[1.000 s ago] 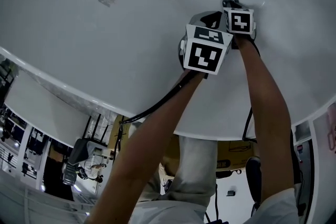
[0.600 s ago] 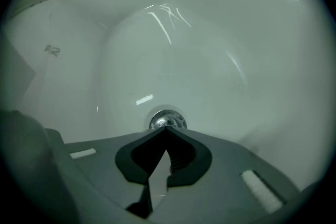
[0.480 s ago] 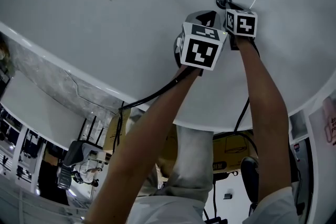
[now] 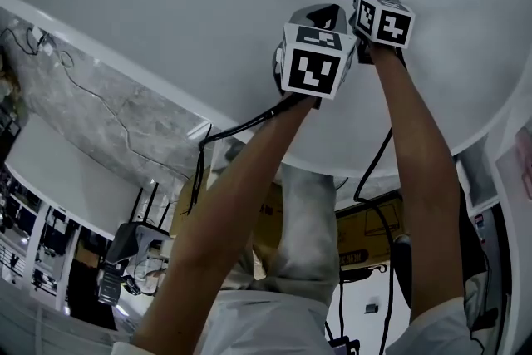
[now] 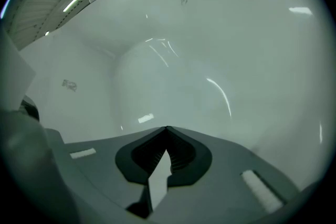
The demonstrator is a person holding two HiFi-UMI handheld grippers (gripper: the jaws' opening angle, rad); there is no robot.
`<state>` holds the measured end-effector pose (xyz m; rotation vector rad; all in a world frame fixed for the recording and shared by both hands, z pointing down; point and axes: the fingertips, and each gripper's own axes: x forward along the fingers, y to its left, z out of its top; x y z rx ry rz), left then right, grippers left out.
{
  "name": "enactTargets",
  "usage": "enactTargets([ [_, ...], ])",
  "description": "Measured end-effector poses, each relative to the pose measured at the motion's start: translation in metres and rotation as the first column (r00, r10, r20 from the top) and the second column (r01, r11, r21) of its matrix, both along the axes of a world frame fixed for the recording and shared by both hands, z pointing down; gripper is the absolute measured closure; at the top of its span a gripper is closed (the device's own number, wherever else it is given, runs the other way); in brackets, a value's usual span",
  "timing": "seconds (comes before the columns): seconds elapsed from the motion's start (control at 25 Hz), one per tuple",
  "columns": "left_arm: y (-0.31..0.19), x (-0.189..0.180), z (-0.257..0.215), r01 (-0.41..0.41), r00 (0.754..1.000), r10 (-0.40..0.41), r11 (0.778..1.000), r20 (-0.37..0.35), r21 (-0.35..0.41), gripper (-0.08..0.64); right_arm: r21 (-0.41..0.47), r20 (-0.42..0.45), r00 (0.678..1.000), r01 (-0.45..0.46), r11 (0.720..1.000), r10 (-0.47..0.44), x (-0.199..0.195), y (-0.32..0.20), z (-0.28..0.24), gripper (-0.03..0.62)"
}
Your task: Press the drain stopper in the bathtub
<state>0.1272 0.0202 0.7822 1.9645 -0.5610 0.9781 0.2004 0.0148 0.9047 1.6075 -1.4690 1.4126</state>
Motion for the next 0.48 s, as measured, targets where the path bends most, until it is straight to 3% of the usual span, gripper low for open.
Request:
enactTargets([
  [0.48,-0.001,-0.015,-0.121,0.017,0.996,-0.006,0.994,-0.093,0.111,0.557,0.162,0.007,1.000,-0.017,0.987,0.016,-0.008,-0.010,-0.116,0.588],
])
